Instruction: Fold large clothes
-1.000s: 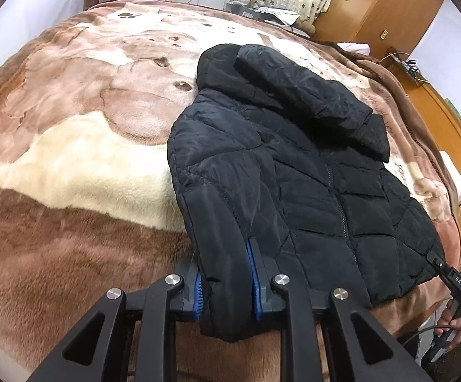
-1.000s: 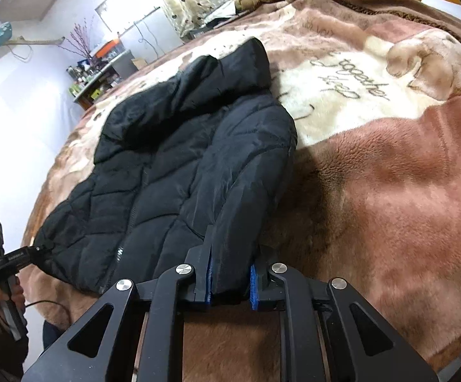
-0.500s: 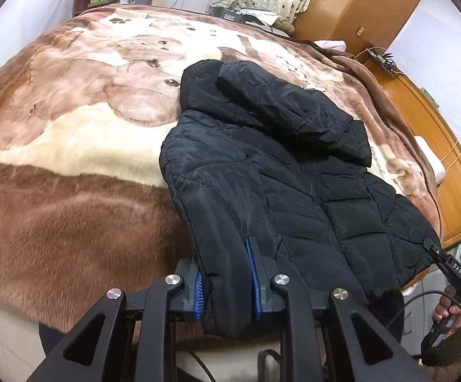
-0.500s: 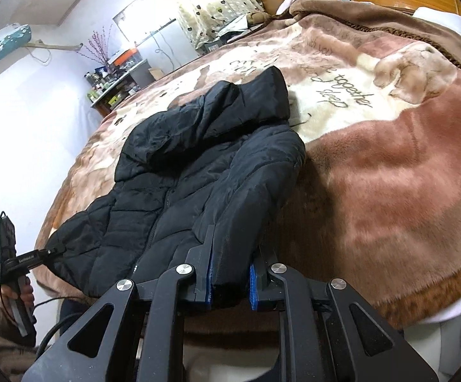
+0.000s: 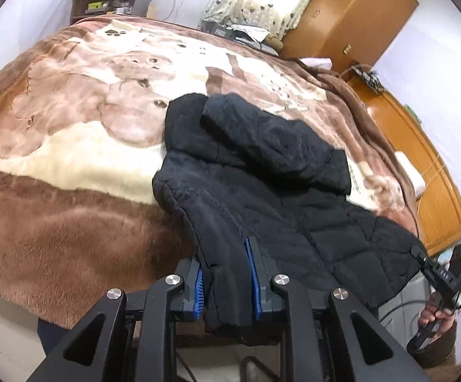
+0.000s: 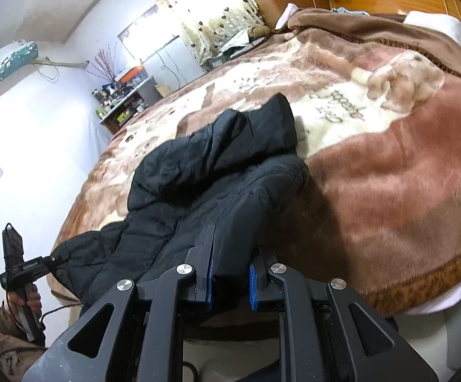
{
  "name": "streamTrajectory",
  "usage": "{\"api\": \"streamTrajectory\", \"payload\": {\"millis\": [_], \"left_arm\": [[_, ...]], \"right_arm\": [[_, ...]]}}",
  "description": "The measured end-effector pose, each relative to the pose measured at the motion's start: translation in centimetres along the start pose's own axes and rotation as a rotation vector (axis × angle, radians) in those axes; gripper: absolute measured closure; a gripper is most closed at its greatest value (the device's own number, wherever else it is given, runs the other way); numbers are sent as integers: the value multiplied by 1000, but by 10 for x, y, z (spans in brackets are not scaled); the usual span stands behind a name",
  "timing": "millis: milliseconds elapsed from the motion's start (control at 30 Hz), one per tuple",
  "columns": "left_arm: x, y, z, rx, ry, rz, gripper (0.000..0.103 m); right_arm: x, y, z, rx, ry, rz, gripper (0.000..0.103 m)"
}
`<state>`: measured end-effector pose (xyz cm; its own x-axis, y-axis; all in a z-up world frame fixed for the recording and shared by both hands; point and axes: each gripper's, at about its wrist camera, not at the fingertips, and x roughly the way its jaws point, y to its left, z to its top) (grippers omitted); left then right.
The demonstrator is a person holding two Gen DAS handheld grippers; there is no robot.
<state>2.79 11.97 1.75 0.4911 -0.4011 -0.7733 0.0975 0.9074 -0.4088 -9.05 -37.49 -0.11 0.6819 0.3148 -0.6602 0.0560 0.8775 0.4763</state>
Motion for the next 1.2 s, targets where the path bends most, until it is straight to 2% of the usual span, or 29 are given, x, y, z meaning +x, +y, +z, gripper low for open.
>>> {"api": "streamTrajectory", "payload": {"millis": [267,333,500,600,900,1200], "left_arm": [[7,-1,52,-31,-46,-7,80],[10,-3,65,-28,-58,19,80],[24,0,103,-44,-76,19,80],[33,-3,124,-19,-96,48,80],[74,5,180,-58,-84,80,80],[135,18,223,-94,-39,127,79]], "right_arm": [[14,12,53,-16,-32,31,87],[21,15,68,-25,-33,23,87],[38,19,98,-21,-32,19,87],[48,22,113,-34,-34,2,87],[95,18,165,-17,-11,-30,87],[155,5,199,26,41,-51,87]]}}
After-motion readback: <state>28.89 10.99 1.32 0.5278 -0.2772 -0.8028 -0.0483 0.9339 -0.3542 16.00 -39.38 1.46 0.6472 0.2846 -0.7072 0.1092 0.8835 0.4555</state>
